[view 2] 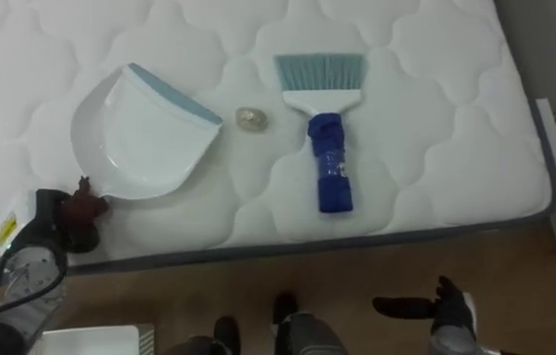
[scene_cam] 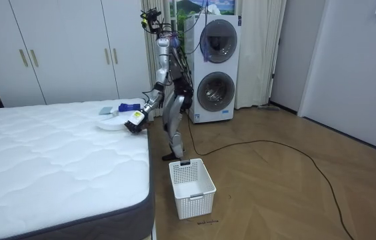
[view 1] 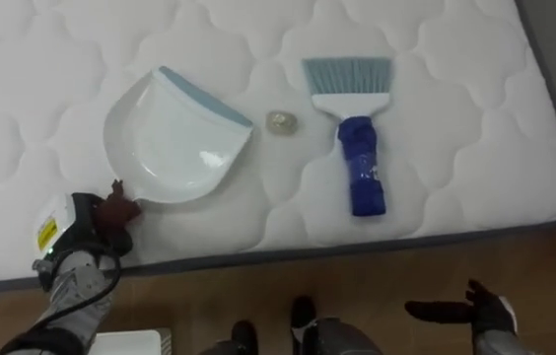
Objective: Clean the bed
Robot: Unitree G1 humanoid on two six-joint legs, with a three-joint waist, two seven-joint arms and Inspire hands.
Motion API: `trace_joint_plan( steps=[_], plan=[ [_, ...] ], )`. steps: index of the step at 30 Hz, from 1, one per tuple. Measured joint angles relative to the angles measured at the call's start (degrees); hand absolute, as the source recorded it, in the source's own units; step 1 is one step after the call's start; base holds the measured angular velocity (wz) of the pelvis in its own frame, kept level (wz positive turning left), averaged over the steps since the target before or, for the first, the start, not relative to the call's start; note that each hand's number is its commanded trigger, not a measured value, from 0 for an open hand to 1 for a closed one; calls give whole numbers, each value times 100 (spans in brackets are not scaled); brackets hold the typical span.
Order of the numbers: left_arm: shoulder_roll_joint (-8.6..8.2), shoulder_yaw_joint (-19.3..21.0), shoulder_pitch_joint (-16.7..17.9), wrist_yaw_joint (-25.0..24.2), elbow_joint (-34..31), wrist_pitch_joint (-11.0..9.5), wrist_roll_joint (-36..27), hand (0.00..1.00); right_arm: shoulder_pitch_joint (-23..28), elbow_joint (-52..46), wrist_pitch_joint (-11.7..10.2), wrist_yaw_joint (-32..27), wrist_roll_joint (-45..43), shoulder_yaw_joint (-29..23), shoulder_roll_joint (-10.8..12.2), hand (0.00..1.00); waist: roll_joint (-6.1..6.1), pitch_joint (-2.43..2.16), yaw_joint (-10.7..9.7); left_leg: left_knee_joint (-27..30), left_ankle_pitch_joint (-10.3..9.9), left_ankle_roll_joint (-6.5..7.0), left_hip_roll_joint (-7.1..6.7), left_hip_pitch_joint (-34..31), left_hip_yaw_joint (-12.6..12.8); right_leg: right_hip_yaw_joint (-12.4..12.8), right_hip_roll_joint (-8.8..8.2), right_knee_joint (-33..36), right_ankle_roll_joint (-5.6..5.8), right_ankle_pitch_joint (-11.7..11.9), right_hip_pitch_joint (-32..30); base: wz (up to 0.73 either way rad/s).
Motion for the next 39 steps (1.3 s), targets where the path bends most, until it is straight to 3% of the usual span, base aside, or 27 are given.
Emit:
trace_joint_plan(
  steps=[5,10,16,25,30,39],
  plan=[
    [160,-199,106,207,-25,-36,156,100,-199,-98,-131,-180,573,-152,-202,0,1,0,28,-5,0,1,-9,1,19,10,-14,36,-3,-15,-25,0],
    [184,-377,116,304,-50,-41,226,100,-246,-451,-233,-519,557,-150,-375,0,9,-1,144,-16,0,1,4,13,72,56,-1,40,-6,-21,-39,-4],
    [291,-696,177,300,-34,-69,510,100,-408,-1062,-406,-935,518,-168,-422,0,6,-2,129,-100,6,8,93,54,334,86,6,43,-5,-21,-32,-2],
    [298,-744,263,254,-24,-115,752,100,-698,-1757,-816,-1448,-297,-296,-554,0,-8,-1,166,-209,15,17,105,147,479,146,-2,56,1,-67,-22,-2],
    [362,-963,247,46,-24,-84,749,100,-862,-1804,-853,-1571,-863,138,-545,0,-87,37,164,-207,21,28,76,254,590,254,-36,172,25,-141,-11,-5],
    [425,-1056,69,-387,-54,-25,755,100,-1124,-1757,-850,-1574,-1251,603,-507,0,-135,74,264,-183,20,28,98,205,571,173,-39,88,13,-133,-10,2]
  ],
)
